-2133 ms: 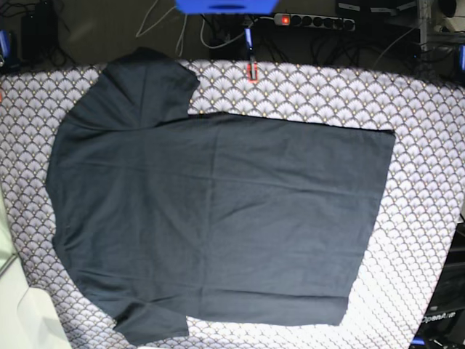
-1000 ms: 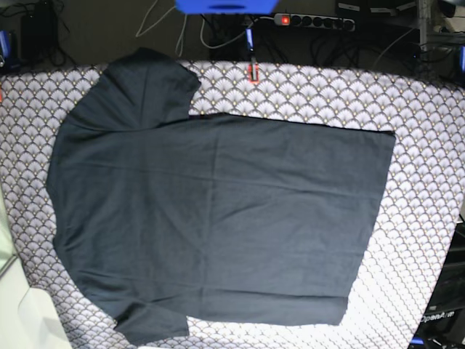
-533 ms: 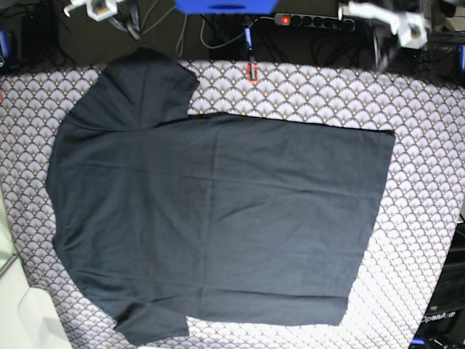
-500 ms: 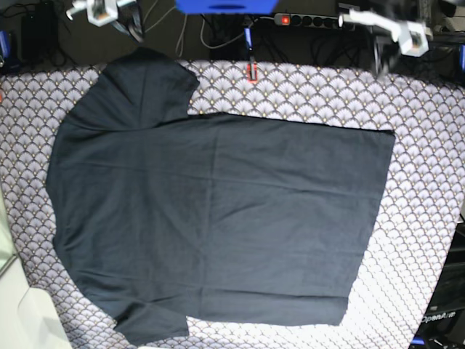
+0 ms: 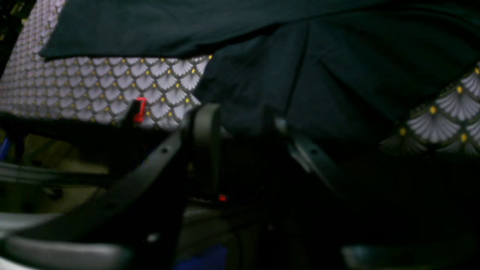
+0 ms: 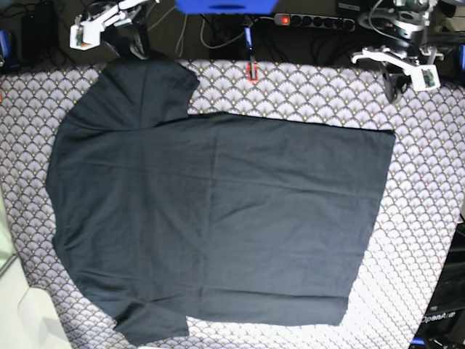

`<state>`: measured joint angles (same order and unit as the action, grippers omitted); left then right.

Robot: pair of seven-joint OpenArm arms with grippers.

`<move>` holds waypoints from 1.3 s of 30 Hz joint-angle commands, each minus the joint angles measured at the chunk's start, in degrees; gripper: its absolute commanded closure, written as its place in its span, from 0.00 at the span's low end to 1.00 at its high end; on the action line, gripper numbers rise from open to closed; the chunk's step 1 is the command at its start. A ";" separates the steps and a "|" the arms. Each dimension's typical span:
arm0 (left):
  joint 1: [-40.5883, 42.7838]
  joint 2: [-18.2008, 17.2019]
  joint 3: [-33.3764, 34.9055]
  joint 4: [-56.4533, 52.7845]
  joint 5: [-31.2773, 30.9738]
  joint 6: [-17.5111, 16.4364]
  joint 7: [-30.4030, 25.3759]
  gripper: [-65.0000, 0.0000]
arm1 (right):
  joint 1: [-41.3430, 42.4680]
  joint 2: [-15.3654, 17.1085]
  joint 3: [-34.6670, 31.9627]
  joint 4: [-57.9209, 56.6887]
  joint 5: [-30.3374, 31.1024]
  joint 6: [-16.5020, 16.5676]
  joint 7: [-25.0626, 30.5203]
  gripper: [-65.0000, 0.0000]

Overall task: Fold the T-shirt properly
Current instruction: 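Move both grippers down toward the shirt's shoulder corners, then grasp the shirt's shoulder corners with the left and right grippers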

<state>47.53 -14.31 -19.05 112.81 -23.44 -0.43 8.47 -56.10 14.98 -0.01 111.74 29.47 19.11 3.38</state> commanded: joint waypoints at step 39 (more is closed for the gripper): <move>-5.20 -1.83 -7.81 1.25 -0.16 -0.32 6.70 1.00 | 16.14 1.50 18.43 -24.40 25.51 20.89 -19.42 0.57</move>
<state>41.93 -15.57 -26.46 113.03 -23.46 -0.71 16.51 -39.55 15.88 18.20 86.59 53.87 39.18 -17.17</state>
